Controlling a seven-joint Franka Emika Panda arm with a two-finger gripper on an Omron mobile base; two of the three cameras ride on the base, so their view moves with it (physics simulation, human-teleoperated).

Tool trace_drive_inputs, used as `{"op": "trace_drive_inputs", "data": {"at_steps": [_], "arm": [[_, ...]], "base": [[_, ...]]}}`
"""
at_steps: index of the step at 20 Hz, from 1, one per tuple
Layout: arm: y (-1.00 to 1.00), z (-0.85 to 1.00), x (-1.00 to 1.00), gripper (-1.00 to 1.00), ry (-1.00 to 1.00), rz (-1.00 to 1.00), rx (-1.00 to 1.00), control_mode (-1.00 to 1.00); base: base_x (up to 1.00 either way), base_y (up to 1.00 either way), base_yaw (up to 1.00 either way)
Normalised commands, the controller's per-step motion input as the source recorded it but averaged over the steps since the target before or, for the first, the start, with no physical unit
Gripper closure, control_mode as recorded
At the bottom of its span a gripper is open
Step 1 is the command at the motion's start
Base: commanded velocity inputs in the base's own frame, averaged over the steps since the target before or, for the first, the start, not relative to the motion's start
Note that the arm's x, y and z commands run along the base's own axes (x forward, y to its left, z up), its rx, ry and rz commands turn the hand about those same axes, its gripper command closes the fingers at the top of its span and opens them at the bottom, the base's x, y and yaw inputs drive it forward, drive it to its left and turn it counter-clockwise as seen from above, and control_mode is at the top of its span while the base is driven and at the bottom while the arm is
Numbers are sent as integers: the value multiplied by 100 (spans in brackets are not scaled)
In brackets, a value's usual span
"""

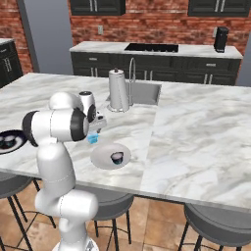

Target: Place two yogurt containers on each plate.

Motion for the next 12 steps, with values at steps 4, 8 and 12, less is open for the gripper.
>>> {"op": "trace_drive_inputs", "data": {"at_steps": [4,8,12], "arm": [[6,-16,26,-100,0,0,0,-100],[0,-13,23,-100,0,0,0,-100],[0,-16,23,-100,3,0,0,-100]], "base": [[0,0,0],[0,0,0],[0,0,0]]}}
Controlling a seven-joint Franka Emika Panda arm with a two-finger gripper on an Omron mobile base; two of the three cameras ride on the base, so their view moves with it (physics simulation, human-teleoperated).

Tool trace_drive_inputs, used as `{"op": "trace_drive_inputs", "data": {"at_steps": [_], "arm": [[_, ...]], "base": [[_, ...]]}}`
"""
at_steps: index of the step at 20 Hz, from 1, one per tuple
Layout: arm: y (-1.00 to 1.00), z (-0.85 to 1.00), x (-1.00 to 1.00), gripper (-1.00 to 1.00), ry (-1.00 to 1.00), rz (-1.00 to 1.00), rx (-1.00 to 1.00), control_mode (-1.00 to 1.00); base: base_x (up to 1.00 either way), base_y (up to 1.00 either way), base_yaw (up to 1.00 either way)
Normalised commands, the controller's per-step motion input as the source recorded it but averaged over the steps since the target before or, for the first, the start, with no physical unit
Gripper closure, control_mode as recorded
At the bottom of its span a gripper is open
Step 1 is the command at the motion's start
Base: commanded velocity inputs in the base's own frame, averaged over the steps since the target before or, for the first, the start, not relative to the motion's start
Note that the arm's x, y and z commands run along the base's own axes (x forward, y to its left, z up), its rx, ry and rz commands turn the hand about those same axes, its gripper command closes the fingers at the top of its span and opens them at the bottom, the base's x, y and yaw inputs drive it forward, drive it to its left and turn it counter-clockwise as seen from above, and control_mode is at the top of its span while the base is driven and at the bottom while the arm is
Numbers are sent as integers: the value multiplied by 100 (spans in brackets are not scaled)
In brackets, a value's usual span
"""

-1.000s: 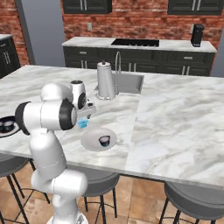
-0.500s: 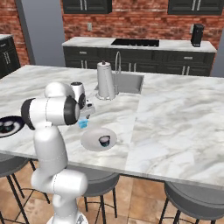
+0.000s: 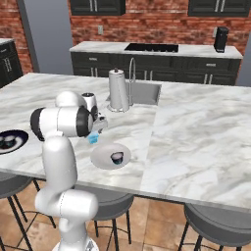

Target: Place two yogurt containers on each plate.

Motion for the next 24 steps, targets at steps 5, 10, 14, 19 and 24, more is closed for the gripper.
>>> {"op": "trace_drive_inputs", "data": {"at_steps": [5,10,14,19,24], "arm": [[0,-17,24,-100,6,0,0,-100],[0,-17,17,-100,7,0,0,-100],[0,-17,2,-100,0,0,0,-100],[-2,-16,-3,-100,-1,0,0,-100],[-8,-3,-12,-100,-11,0,0,-100]], "base": [[0,0,0],[0,0,0],[0,0,0],[0,0,0],[0,0,0]]}}
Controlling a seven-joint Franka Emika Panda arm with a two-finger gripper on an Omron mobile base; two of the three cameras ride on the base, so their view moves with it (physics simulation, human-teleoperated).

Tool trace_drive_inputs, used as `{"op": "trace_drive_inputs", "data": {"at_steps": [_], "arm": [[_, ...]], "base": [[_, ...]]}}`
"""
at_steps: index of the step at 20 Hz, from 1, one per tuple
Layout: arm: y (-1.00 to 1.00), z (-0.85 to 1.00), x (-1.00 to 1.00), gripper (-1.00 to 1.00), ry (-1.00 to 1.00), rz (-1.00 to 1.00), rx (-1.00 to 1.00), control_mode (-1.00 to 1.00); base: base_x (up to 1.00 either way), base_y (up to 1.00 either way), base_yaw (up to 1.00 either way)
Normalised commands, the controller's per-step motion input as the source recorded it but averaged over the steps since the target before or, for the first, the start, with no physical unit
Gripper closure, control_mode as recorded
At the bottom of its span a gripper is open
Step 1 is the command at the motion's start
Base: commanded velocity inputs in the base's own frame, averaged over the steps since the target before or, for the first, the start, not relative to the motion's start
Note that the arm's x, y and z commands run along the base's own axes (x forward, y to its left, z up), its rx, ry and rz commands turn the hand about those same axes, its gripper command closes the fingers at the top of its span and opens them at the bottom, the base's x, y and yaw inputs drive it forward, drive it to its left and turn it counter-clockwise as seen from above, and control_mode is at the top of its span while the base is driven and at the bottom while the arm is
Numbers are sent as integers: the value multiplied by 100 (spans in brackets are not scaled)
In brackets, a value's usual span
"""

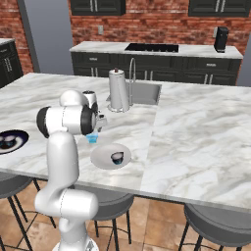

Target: Place two yogurt containers on each plate.

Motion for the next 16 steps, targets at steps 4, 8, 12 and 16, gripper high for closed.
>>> {"op": "trace_drive_inputs", "data": {"at_steps": [4,8,12,16], "arm": [[-10,-7,-13,-100,-4,-1,0,-100],[-10,-13,-10,-100,0,-2,0,-100],[-8,-14,-11,-100,0,-5,0,-100],[-9,-16,-14,-100,0,-8,0,-100]], "base": [[0,0,0],[0,0,0],[0,0,0],[0,0,0]]}}
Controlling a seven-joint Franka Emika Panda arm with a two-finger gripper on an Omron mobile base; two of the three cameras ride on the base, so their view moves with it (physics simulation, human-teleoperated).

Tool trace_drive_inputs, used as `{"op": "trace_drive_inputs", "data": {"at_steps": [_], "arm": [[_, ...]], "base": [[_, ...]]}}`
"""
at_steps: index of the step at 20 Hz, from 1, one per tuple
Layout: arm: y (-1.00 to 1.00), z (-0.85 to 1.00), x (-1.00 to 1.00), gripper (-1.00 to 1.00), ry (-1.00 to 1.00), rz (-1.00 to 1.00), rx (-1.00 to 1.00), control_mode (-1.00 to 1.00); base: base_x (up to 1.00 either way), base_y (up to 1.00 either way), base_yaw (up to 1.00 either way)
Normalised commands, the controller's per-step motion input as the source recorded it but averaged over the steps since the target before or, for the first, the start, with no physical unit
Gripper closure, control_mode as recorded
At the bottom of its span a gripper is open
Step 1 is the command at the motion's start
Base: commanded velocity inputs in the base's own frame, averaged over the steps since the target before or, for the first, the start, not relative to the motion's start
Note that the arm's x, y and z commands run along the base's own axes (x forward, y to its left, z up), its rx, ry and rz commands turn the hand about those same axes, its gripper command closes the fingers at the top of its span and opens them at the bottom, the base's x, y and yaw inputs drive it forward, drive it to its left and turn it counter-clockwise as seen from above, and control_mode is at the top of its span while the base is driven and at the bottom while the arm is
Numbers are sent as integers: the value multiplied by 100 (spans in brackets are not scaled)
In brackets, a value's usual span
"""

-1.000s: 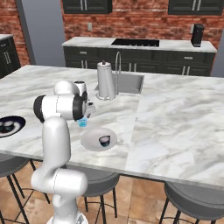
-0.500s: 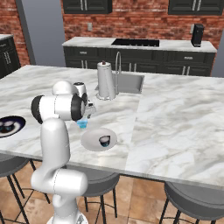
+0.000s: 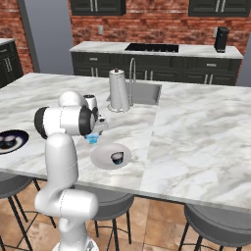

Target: Place two yogurt containers on each plate.

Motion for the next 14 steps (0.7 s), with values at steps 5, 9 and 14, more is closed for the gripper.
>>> {"op": "trace_drive_inputs", "data": {"at_steps": [5,9,14], "arm": [[-5,-19,-17,-100,0,-9,0,-100],[-1,-11,-11,100,0,-11,0,-100],[-1,1,-5,100,0,-9,1,-100]], "base": [[0,0,0],[0,0,0],[0,0,0]]}}
